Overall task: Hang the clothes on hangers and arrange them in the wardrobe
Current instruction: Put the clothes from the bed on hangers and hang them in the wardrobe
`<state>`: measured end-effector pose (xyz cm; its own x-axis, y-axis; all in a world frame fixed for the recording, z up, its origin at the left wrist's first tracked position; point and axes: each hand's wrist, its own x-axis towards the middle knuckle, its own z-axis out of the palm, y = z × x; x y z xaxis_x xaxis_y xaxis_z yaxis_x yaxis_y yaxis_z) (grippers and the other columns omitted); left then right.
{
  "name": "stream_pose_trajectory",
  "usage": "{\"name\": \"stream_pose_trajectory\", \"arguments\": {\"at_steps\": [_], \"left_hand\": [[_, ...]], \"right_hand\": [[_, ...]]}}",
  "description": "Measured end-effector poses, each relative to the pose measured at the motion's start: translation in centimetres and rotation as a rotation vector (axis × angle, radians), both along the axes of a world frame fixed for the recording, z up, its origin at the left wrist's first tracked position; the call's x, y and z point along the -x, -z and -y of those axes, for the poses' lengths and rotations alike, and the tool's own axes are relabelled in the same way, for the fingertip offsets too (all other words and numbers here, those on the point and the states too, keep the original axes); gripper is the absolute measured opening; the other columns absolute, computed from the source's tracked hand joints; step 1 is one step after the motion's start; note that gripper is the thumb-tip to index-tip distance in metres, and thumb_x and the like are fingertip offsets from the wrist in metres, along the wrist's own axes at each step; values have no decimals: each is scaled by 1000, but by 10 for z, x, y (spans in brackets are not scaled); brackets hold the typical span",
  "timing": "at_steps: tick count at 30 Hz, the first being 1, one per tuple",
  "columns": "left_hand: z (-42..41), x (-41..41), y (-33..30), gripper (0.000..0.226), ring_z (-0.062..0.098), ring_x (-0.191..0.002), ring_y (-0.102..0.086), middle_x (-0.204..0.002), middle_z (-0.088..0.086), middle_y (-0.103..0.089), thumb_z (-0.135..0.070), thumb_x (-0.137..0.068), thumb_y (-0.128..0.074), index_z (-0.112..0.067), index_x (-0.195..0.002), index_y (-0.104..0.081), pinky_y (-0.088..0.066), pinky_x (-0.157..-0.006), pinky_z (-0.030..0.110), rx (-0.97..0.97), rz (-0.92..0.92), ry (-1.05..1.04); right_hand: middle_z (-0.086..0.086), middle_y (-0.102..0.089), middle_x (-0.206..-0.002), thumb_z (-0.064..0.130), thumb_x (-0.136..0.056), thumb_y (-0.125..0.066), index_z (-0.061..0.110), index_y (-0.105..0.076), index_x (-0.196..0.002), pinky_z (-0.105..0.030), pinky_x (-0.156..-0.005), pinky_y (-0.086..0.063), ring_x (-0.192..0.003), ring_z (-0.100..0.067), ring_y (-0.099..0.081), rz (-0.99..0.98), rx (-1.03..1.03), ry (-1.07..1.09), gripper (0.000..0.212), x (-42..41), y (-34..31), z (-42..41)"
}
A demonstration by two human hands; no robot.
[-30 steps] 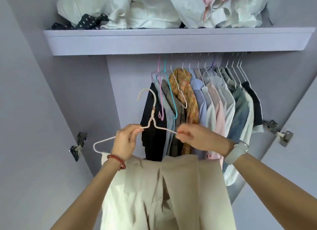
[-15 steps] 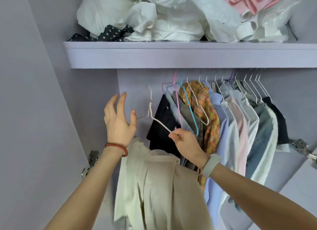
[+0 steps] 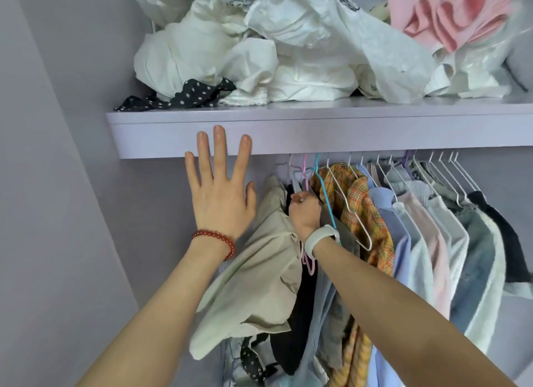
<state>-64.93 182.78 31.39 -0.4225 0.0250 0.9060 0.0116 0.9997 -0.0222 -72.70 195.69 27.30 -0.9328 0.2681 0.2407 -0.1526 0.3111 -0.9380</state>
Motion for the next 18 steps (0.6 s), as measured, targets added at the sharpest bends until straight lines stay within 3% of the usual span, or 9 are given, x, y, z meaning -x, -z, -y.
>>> {"name": "stream_pose_trajectory", "arguments": {"at_steps": [4, 9, 14, 18], "left_hand": [[1, 3, 1, 80, 36, -138, -3, -150, 21, -14, -28, -79, -59, -20, -146, -15, -5, -110, 54, 12, -26, -6], [0, 0, 1, 79, 35, -138, -3, -151, 21, -14, -26, -79, -58, -21, -145, -15, -4, -111, 53, -2, -14, -2], [-11, -4, 6, 79, 38, -139, -5, -151, 19, -11, -18, -77, -56, -20, -146, -17, -7, -111, 56, -79, -21, 40], [-34, -11, 48, 74, 40, -138, -9, -151, 18, -12, -14, -74, -55, -19, -143, -28, -10, -107, 63, -187, 68, 140]], "right_hand": [[-24, -60, -116, 1, -88, -43, -2, -63, -107, -34, -85, -42, -111, -36, -52, 141, 29, 73, 28, 18, 16, 2], [-24, -61, -112, 2, -87, -46, -1, -63, -102, -41, -89, -43, -108, -40, -53, 166, 118, 184, 23, 23, 21, -14], [-18, -60, -94, 1, -88, -42, 7, -59, -93, -46, -89, -43, -90, -30, -55, 38, -67, -14, 19, 17, 26, -41], [-19, -54, -125, 5, -90, -46, 2, -48, -126, -40, -101, -38, -116, -31, -51, -166, -224, -82, 36, -16, 37, -59]]}}
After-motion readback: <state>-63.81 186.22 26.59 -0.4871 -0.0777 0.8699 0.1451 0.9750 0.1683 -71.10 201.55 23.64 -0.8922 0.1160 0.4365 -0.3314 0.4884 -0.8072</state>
